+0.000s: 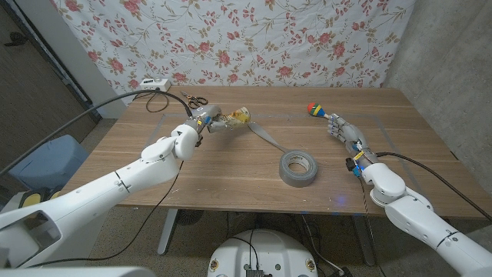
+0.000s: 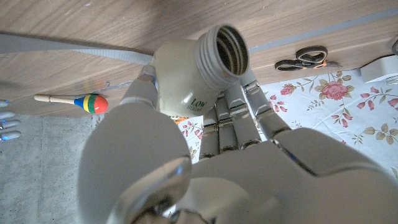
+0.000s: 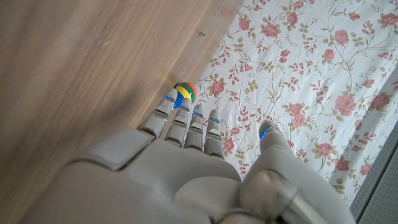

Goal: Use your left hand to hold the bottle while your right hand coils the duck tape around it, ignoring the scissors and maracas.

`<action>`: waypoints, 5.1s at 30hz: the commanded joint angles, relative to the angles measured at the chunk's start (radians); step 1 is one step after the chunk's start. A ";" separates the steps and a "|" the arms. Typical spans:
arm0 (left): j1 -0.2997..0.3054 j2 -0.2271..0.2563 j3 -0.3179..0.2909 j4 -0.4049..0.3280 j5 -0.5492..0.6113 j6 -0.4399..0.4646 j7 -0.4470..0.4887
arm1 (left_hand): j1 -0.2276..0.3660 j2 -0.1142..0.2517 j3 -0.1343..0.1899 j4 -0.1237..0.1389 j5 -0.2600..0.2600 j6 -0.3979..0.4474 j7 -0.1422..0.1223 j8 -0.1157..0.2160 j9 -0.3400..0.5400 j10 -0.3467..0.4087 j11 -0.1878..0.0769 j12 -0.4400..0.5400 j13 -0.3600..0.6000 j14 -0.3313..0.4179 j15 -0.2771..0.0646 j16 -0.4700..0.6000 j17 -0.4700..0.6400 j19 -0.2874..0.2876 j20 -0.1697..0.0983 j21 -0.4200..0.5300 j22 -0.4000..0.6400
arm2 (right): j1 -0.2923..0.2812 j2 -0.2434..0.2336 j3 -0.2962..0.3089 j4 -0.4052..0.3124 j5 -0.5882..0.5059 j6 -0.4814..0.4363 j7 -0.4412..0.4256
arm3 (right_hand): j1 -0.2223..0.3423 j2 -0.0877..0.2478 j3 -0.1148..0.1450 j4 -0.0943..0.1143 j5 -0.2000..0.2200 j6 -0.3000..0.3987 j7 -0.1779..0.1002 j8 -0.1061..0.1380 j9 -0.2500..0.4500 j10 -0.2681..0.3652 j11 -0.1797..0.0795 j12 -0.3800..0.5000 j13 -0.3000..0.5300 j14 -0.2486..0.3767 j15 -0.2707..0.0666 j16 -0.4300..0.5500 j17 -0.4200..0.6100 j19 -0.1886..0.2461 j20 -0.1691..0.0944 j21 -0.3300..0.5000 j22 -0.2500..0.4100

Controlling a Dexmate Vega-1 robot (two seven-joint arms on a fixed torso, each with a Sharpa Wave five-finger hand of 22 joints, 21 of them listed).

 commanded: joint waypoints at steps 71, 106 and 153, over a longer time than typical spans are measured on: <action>0.059 -0.015 -0.121 -0.020 0.017 -0.136 -0.046 | 0.098 0.077 0.166 0.208 0.199 0.281 -0.239 0.010 0.035 0.278 -0.251 -0.020 0.154 0.094 -0.181 -0.082 0.033 -0.020 -0.013 0.026 -0.013 | 0.187 -0.405 -0.417 -0.869 -0.590 -1.113 0.275 | 0.378 -0.098 0.044 -0.048 -0.031 0.139 -0.026 0.030 0.012 0.124 -0.055 0.008 0.020 0.117 -0.116 0.054 0.052 0.123 -0.030 0.042 0.012; 0.089 -0.006 -0.141 -0.069 -0.019 -0.127 -0.052 | 0.107 0.084 0.158 0.216 0.210 0.277 -0.235 0.004 0.039 0.284 -0.252 -0.038 0.165 0.105 -0.182 -0.105 0.058 -0.025 -0.012 0.041 -0.014 | 0.379 -0.239 -0.869 -0.652 -1.319 -1.300 0.546 | 0.643 -0.050 0.039 -0.032 0.058 0.247 -0.105 0.038 0.013 0.182 -0.136 0.026 0.027 0.087 -0.191 0.064 0.081 0.138 -0.087 0.041 0.012; 0.088 0.001 -0.152 -0.029 -0.066 -0.161 -0.039 | 0.115 0.085 0.146 0.224 0.213 0.276 -0.237 -0.003 0.044 0.290 -0.251 -0.056 0.181 0.114 -0.179 -0.134 0.086 -0.029 -0.013 0.049 -0.018 | 0.135 -0.111 -0.441 -0.246 -1.641 -0.805 -0.329 | 1.041 0.057 -0.080 -0.037 -0.015 0.796 -0.200 0.159 0.051 0.709 -0.248 0.398 0.227 0.474 -0.293 0.459 0.561 0.201 -0.229 0.189 0.084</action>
